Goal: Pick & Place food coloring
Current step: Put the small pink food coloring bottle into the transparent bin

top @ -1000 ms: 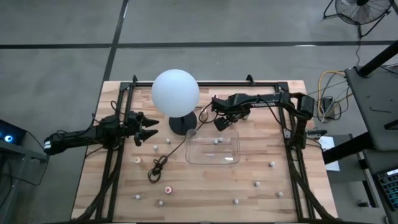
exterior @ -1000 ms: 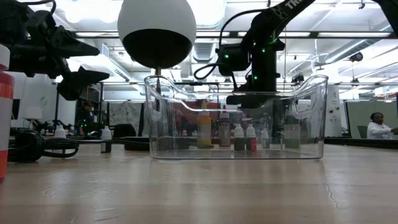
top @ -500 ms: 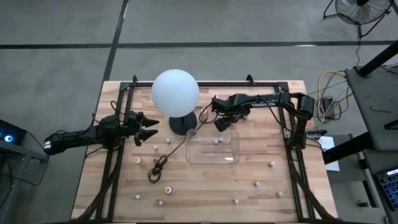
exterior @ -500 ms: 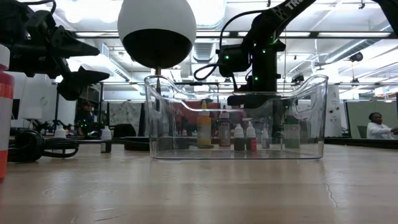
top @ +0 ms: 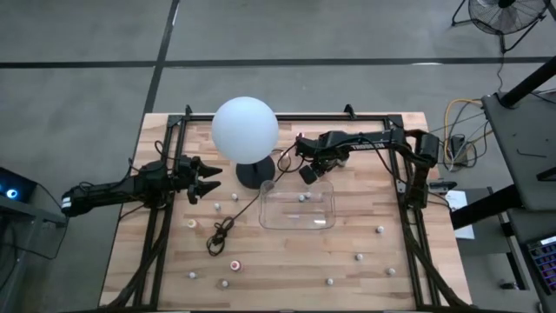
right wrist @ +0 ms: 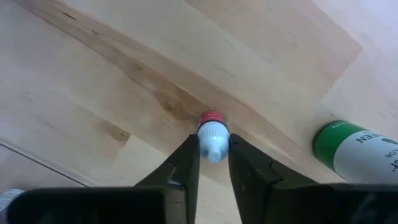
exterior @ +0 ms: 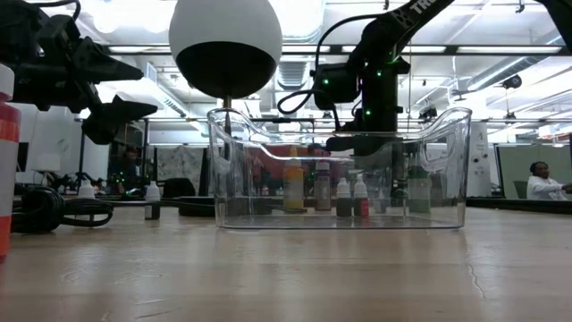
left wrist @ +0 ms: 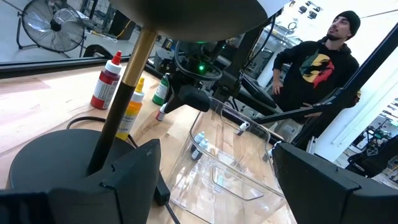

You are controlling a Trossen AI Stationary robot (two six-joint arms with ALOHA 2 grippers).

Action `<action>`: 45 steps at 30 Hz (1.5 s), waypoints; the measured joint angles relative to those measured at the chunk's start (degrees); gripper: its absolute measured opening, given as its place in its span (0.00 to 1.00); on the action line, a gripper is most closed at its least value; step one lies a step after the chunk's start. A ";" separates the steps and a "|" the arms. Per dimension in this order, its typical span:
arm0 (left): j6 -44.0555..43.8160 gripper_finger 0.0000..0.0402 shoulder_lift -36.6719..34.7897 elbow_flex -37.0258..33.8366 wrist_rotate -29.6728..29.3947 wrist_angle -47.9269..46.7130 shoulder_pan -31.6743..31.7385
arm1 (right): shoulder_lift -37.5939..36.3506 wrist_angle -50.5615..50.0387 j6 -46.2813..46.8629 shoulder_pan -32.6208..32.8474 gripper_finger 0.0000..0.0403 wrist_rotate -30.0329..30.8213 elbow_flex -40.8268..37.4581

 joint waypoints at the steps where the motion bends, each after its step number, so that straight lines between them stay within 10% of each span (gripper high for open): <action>1: 0.00 0.70 -0.01 0.00 -0.01 0.02 -0.02 | 0.00 0.08 -0.15 0.00 0.13 0.02 0.00; 45: -0.01 0.70 -0.01 0.00 -0.01 0.00 -0.02 | -4.86 -24.21 -13.02 9.23 0.12 3.50 23.34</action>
